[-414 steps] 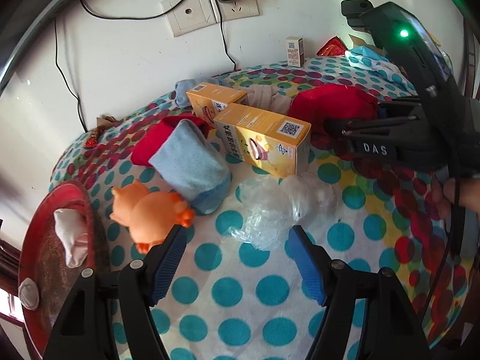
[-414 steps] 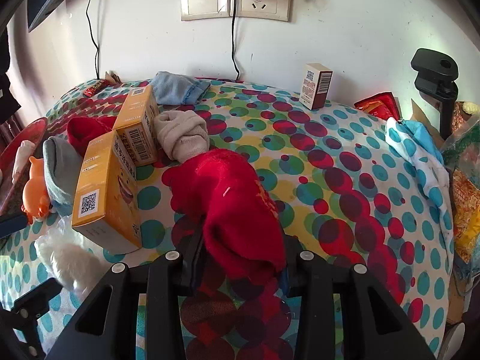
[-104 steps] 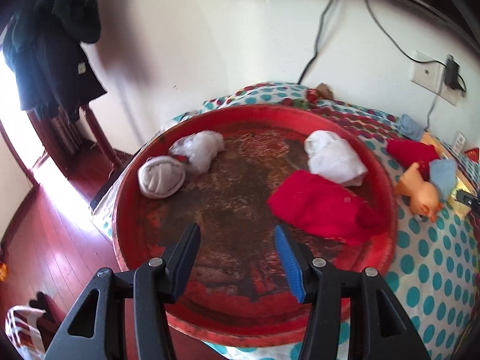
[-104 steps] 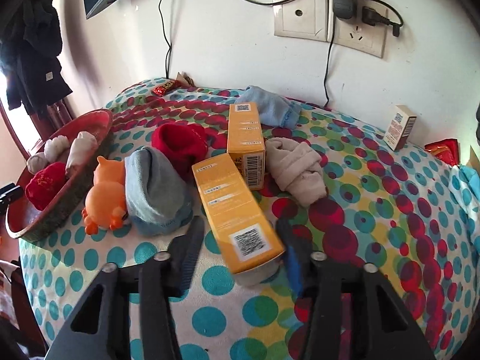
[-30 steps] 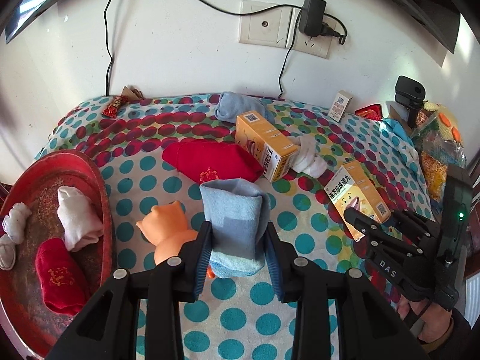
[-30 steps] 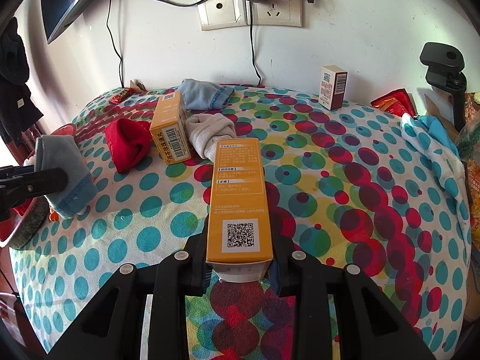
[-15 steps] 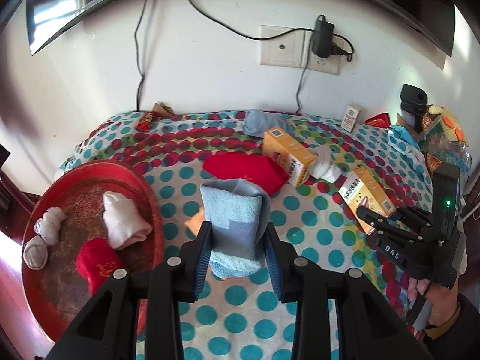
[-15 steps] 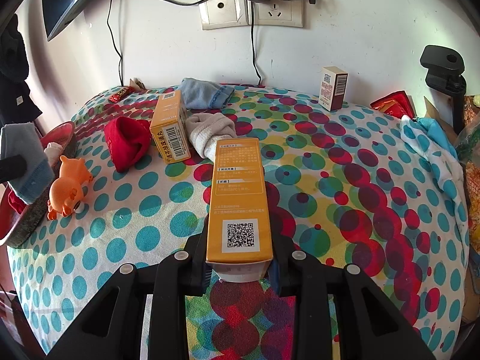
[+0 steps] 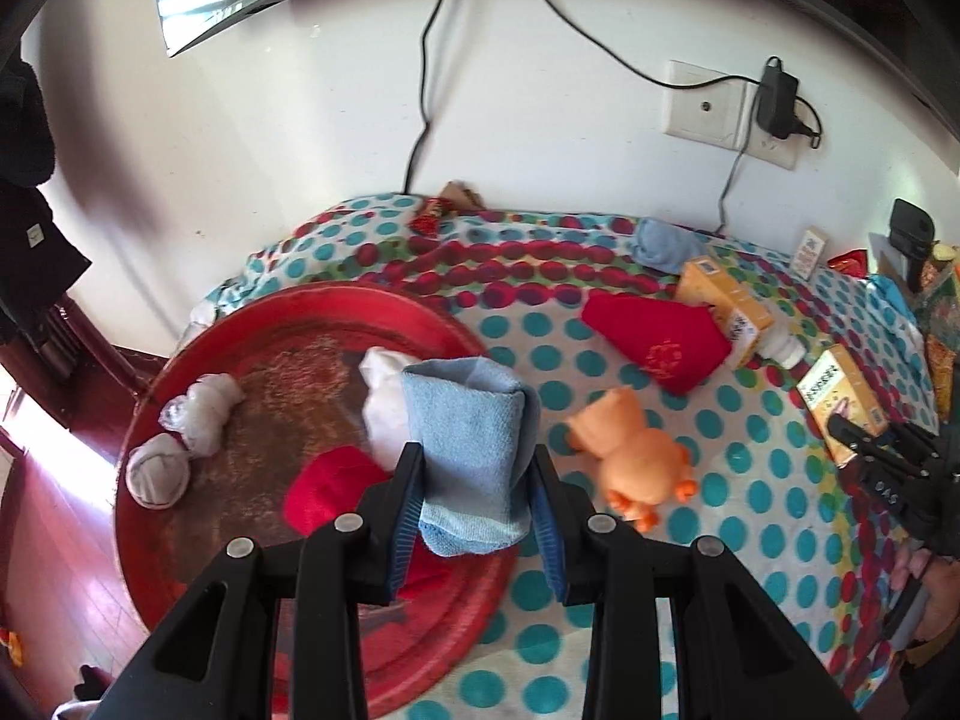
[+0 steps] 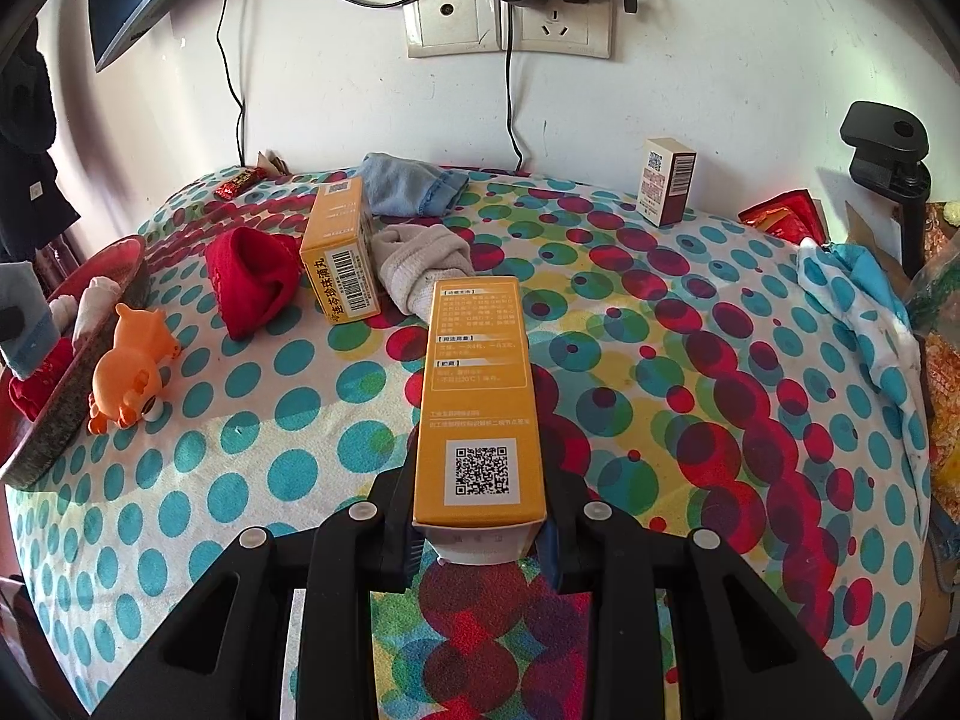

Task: Organize objects
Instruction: 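Carry the light blue sock into the red tray and release it with the left tool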

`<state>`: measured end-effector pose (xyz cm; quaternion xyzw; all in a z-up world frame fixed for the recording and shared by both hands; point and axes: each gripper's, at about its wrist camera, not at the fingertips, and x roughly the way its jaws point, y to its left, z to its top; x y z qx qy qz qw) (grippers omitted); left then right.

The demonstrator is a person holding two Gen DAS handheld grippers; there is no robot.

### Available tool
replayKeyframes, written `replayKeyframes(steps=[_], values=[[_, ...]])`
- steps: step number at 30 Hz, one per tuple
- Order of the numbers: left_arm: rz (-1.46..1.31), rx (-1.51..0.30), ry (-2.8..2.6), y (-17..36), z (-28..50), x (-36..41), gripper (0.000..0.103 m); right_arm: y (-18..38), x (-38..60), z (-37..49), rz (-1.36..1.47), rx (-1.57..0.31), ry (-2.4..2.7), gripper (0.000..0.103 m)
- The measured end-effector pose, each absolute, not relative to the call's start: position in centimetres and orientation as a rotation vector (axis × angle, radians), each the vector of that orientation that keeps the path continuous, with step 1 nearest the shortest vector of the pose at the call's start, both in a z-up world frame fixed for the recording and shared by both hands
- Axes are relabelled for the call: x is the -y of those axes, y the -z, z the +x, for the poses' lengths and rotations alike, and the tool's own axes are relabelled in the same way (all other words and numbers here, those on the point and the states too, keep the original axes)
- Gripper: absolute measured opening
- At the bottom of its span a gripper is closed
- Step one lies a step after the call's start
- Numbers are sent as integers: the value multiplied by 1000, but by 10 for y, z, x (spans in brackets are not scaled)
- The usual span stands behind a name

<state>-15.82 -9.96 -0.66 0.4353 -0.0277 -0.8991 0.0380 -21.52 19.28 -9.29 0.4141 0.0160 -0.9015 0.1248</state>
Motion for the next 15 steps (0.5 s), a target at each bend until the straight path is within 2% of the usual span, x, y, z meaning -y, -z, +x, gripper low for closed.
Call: replayKeyframes(steps=[15], values=[[1323,-82,2650,16,-160,181,34,93,-197,-211,1207,-79,2636,28]])
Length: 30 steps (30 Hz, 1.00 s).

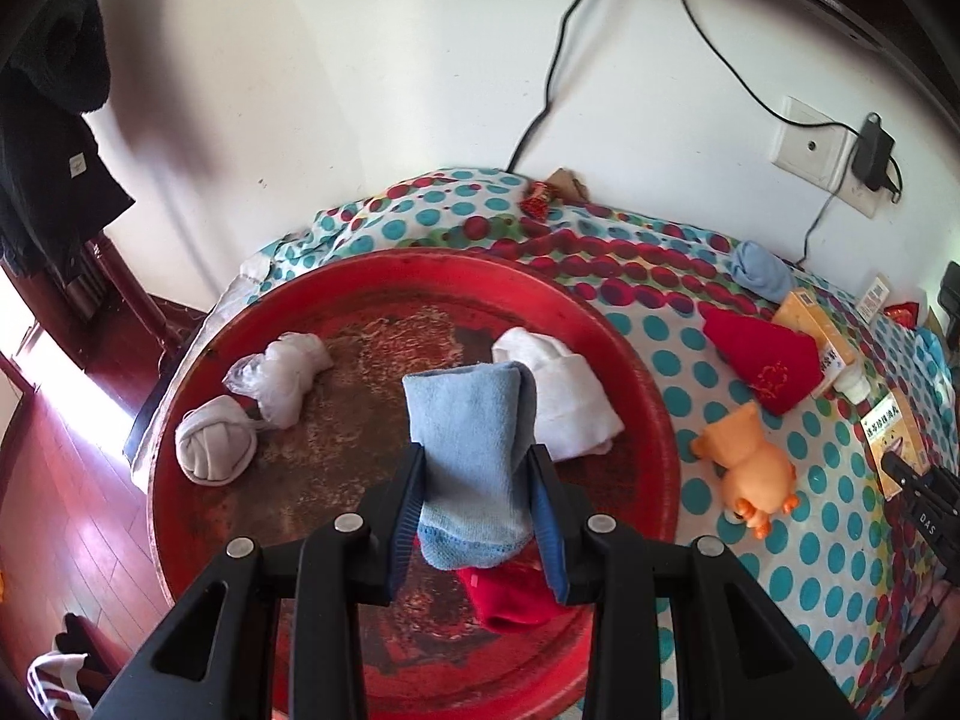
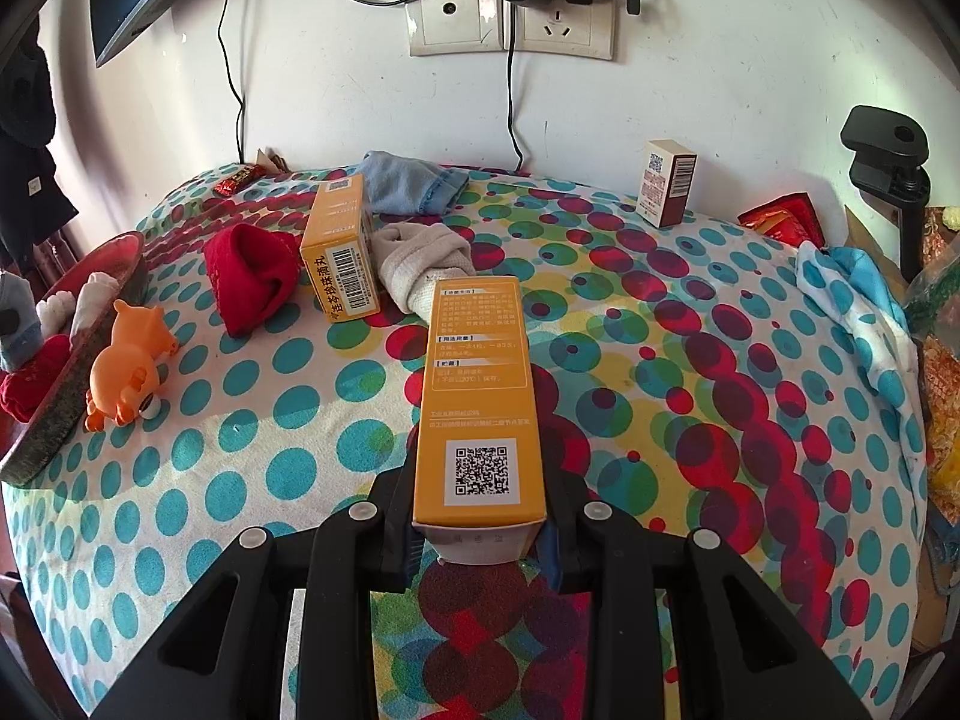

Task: Organize objects
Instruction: 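Carry the light blue sock into the red tray and release it with the left tool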

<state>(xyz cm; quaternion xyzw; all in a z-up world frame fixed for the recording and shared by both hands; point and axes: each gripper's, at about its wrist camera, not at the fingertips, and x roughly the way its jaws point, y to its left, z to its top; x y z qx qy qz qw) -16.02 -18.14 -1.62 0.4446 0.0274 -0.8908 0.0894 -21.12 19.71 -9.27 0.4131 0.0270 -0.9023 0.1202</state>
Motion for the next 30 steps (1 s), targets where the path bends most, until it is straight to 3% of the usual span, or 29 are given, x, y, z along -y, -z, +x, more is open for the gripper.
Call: replayKeyframes(steps=[30], values=[[1313,-266,2492,44,-180,283,34,96,-198,-211,1231,-82,2632,28]])
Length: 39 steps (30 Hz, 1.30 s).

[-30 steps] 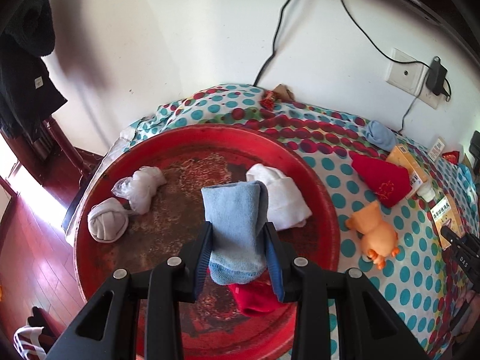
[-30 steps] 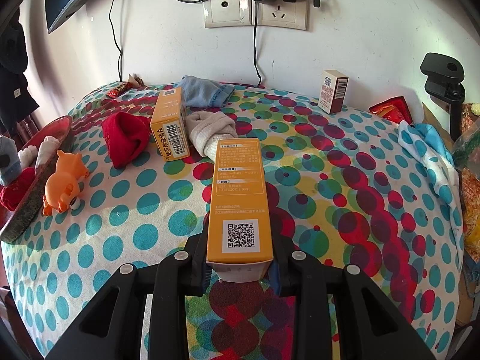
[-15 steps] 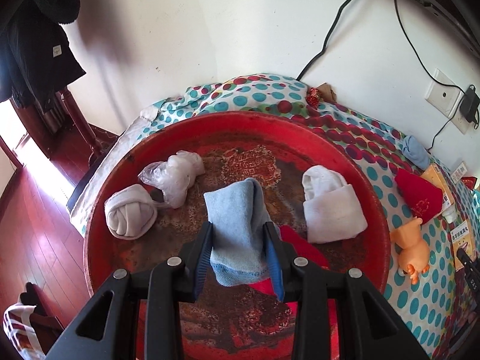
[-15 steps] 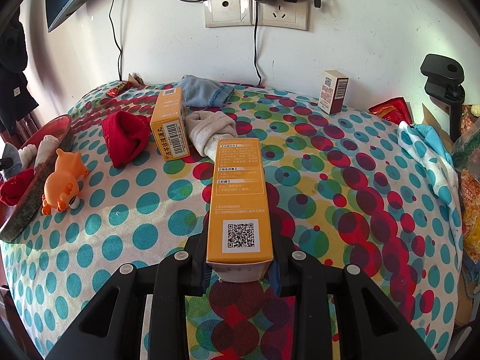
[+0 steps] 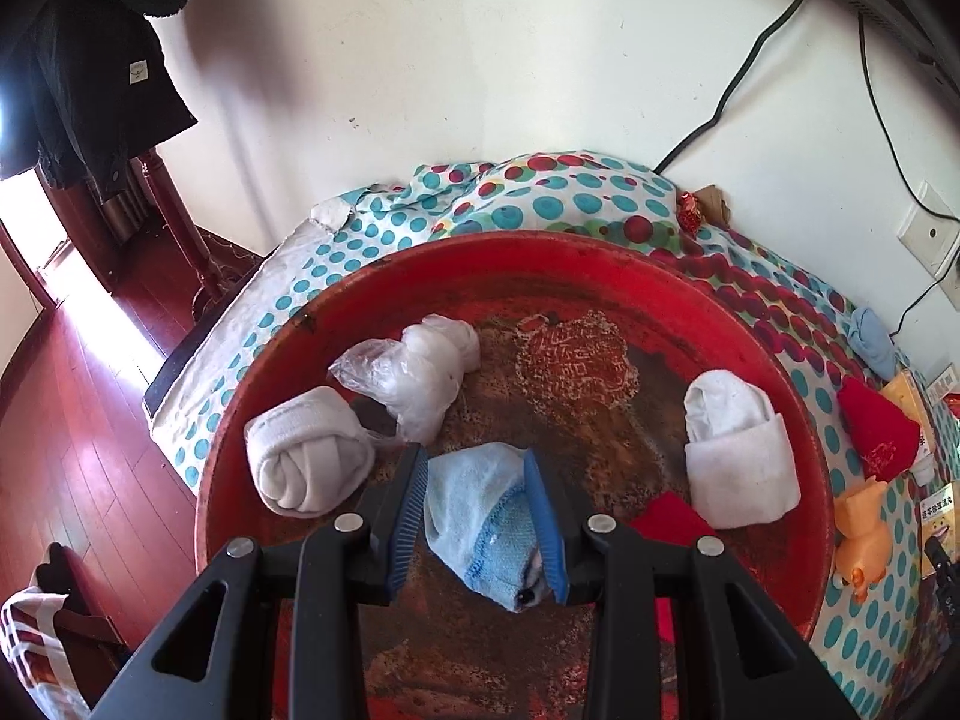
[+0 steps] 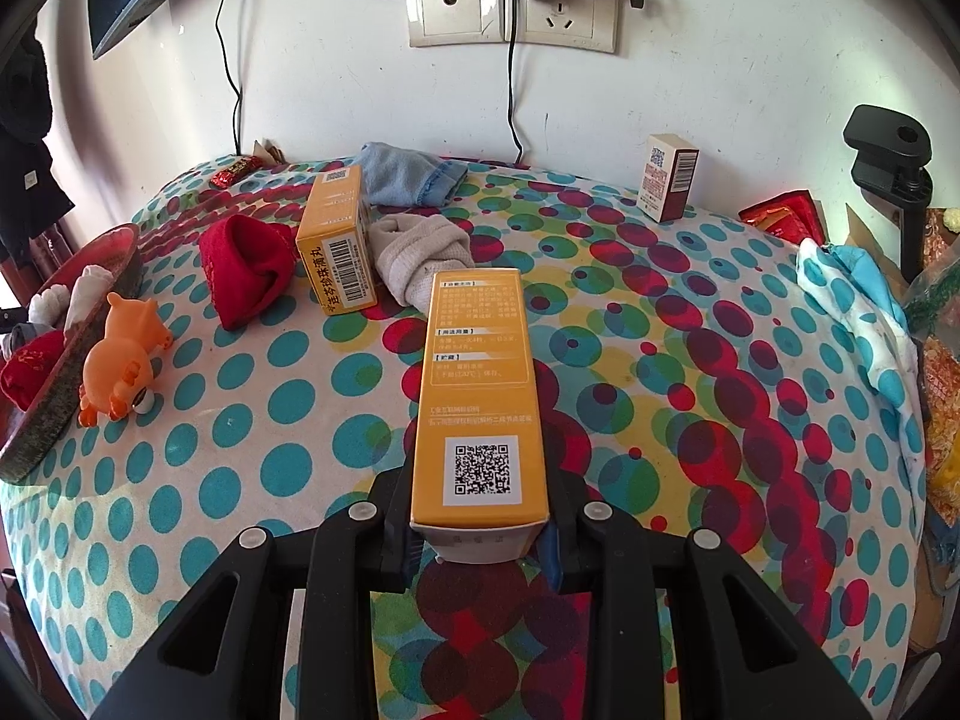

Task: Organize objects
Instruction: 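Carry the light blue sock into the red tray and release it with the left tool, then carry the orange box into the red tray and release it with the right tool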

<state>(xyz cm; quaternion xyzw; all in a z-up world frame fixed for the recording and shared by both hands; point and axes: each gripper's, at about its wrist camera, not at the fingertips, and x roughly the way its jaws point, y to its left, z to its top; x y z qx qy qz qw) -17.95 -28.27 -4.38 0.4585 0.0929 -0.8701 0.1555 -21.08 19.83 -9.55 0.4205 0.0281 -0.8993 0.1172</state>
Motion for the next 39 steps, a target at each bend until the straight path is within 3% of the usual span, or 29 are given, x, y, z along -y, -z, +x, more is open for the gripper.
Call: replayKeyframes(steps=[9,17,31,39], values=[[1303,-300,2540,40,-156,281,37,92,-211,-205,1202,-82,2652,27],[1166,-330,2548,36,-110,269,45,84,-241,-195,1158,-26,2680,27],[1036,-10,2568,44,-76,237,47,74,-244,-182,1197,-124,2837,27],[1067,-161,2523,52,-78,263,48,48,-176,-181,1116,-104,2815,27]])
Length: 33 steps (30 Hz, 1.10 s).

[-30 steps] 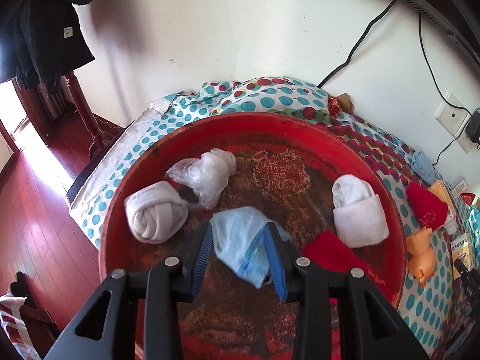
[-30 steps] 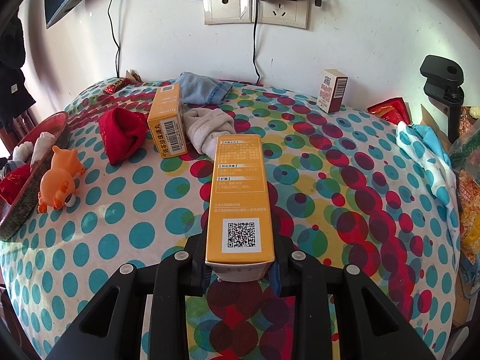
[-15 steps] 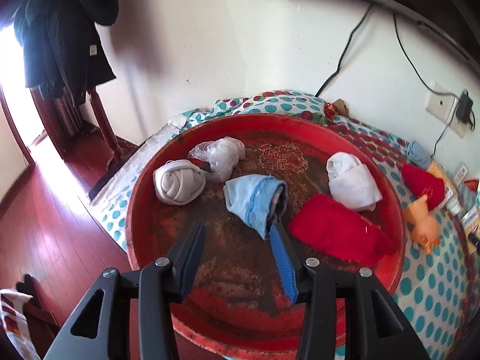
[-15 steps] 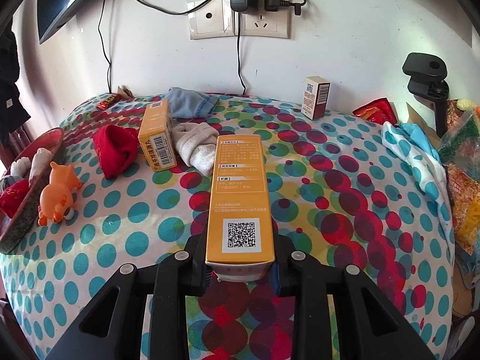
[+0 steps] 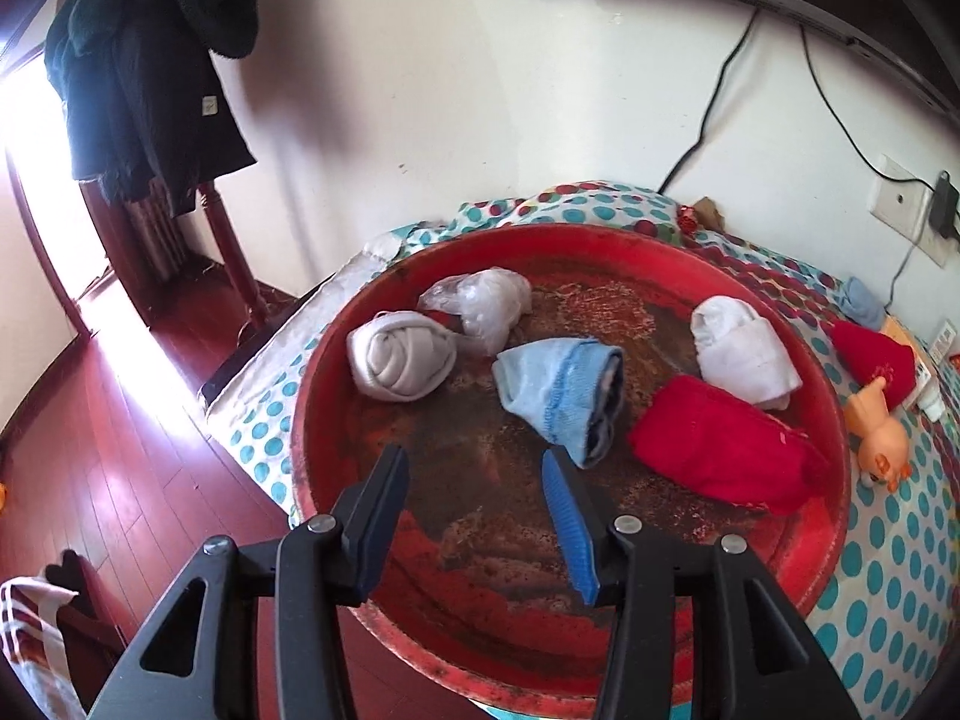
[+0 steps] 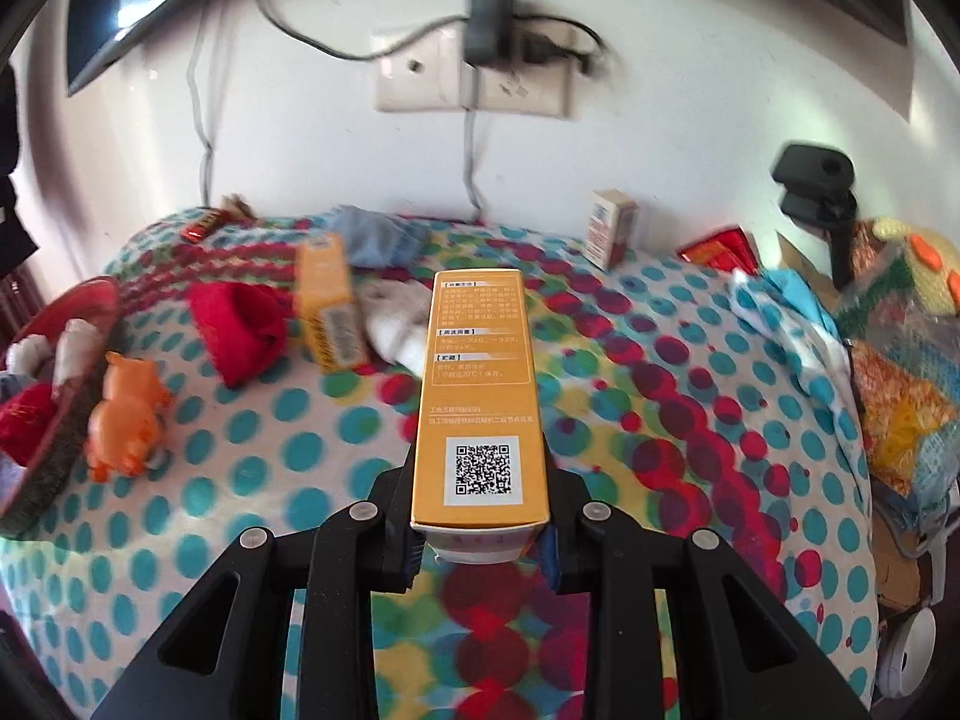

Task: Organize objects
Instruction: 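Carry the orange box into the red tray and release it with the right tool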

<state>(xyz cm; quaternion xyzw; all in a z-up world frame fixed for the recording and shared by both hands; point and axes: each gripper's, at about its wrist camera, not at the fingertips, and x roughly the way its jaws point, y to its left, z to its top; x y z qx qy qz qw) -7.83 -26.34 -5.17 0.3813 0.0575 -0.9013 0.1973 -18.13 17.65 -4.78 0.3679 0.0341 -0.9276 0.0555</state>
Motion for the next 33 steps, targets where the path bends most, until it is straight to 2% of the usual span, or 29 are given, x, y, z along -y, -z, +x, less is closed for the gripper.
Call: replayKeyframes(steps=[10,19,33], values=[[1093,-190,2504,55,-79,268,48,12,-48,-167,991,-163,2585,27],[1100,-244,2489,57,-78,278,48,10,55,-158,975,-263,2405,27],[1062,-309,2463,54,-74,292,48,18,153,-174,1028,-375,2266,27]])
